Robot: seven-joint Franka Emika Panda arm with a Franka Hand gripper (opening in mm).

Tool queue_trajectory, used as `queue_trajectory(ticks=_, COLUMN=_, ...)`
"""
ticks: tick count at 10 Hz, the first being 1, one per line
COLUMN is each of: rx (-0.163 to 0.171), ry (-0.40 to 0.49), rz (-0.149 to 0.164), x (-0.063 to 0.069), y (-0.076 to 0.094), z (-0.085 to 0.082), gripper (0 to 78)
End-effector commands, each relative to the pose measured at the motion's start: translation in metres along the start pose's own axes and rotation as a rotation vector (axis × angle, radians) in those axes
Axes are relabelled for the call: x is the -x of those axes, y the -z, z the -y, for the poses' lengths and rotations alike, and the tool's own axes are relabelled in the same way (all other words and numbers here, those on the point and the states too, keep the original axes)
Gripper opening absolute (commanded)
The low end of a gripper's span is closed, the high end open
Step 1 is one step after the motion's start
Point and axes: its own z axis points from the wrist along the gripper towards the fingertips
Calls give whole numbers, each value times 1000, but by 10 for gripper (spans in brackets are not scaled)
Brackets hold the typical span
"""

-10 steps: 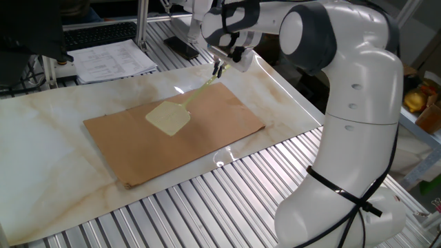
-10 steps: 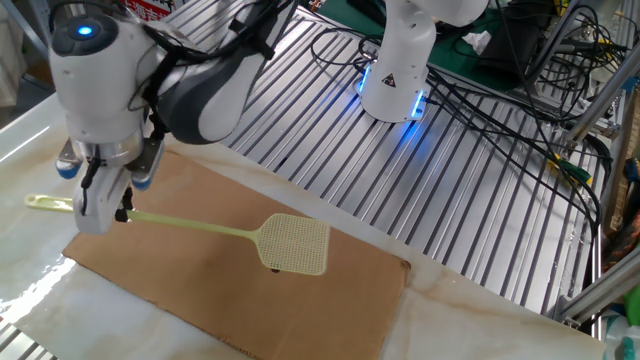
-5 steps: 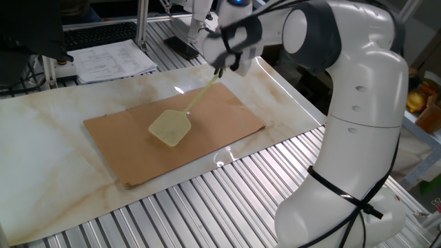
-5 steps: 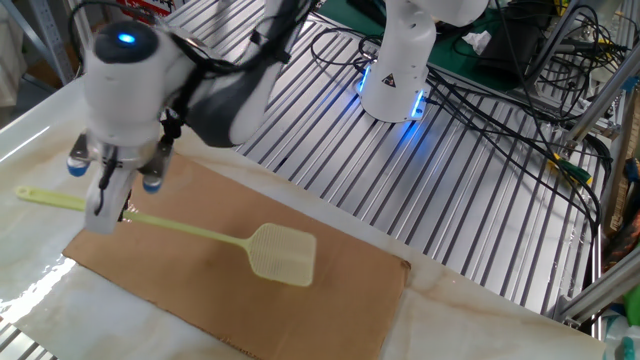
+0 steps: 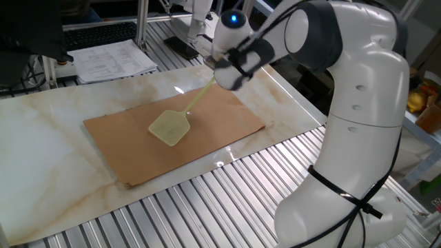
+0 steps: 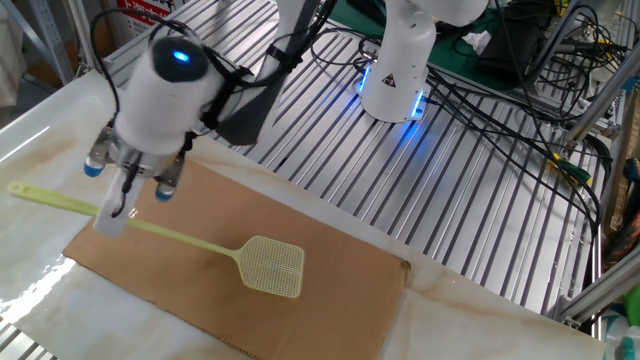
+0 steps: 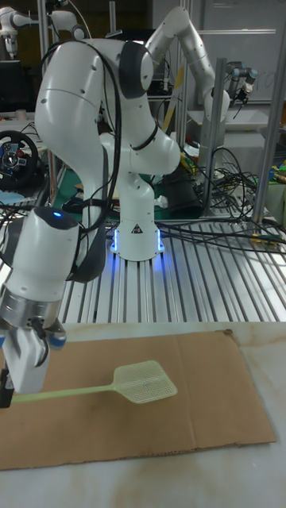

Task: Swat with a flyswatter

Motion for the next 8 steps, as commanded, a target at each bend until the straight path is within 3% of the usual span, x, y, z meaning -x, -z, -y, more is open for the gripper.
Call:
queue_trajectory(ticks=1, rx=5, ry=-6, rz=-10, x=0, y=-2, z=-2, gripper=12)
queue_trajectory(ticks=5, rx=-75, ry=16, rz=-303, x=0, y=-2, z=-2, gripper=12)
queue_trajectory(ticks=6, rx=-85, ry=11, rz=-357, x=0, y=-1, z=-2, gripper=12)
queue_trajectory(ticks=7, rx=-89, ry=13, rz=-363, x=0, y=-1, z=-2, gripper=12)
queue_trajectory(ticks=8, rx=-114, ry=34, rz=-383, x=0, y=0, z=-2, gripper=12)
